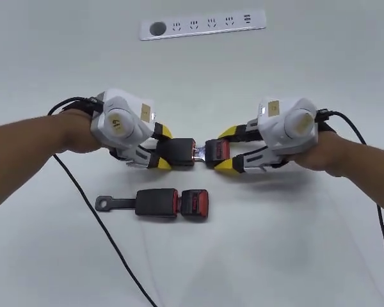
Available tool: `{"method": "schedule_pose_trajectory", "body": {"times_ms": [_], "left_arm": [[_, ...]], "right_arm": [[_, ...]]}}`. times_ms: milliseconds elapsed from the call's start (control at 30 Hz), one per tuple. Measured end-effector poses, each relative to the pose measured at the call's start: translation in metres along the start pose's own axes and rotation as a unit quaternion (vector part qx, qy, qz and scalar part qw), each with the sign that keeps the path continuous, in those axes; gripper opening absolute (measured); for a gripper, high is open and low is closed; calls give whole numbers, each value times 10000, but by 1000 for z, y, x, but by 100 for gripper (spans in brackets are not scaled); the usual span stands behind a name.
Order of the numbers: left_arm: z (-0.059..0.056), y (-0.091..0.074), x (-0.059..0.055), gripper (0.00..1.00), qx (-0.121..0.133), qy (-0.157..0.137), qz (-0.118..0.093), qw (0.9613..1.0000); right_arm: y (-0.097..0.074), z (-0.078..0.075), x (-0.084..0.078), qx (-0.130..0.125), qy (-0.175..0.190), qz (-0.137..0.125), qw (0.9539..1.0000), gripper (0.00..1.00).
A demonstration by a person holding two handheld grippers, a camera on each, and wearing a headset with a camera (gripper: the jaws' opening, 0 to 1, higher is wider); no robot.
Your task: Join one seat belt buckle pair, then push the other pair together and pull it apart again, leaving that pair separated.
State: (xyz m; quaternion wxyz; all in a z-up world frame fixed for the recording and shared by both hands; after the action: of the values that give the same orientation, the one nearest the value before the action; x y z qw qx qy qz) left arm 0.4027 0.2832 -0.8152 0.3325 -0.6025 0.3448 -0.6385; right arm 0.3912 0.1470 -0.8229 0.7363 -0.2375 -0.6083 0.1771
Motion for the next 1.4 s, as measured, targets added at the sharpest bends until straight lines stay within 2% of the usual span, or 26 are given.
{"method": "schedule_pose_trajectory", "body": {"times_ms": [133, 300, 433, 900, 1400], "left_arm": [[-1, 0, 1, 33, 12, -22, 21, 10000], [-1, 1, 0, 33, 44, -71, 3, 10000], [-1, 1, 0, 33, 55, -94, -10, 9999], [-1, 1, 2, 34, 50, -68, 111, 9999], [-1, 0, 2, 34, 59, -74, 106, 9999]], "right_arm": [[11, 1, 7, -79, -22, 48, 10000, 35], [14, 6, 8, -218, -72, 182, 9996, 35], [16, 5, 6, -320, -2, 167, 9993, 35], [20, 2, 6, -409, -4, 381, 9984, 35], [20, 2, 7, -446, -16, 484, 9978, 36]]}}
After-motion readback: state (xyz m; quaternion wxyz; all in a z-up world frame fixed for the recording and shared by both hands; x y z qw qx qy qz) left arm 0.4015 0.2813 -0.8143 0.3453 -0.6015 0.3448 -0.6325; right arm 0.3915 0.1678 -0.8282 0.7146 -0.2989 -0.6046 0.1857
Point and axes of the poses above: the centre of the closed fingertips' face, and the gripper's own axes: y roughly forward along the fingers, z roughly to its left, x roughly out of its top, the point moved 5 cm from there along -y, roughly backward along the fingers, and after that the axes turned 3 degrees about x, right-handed, at the moved point
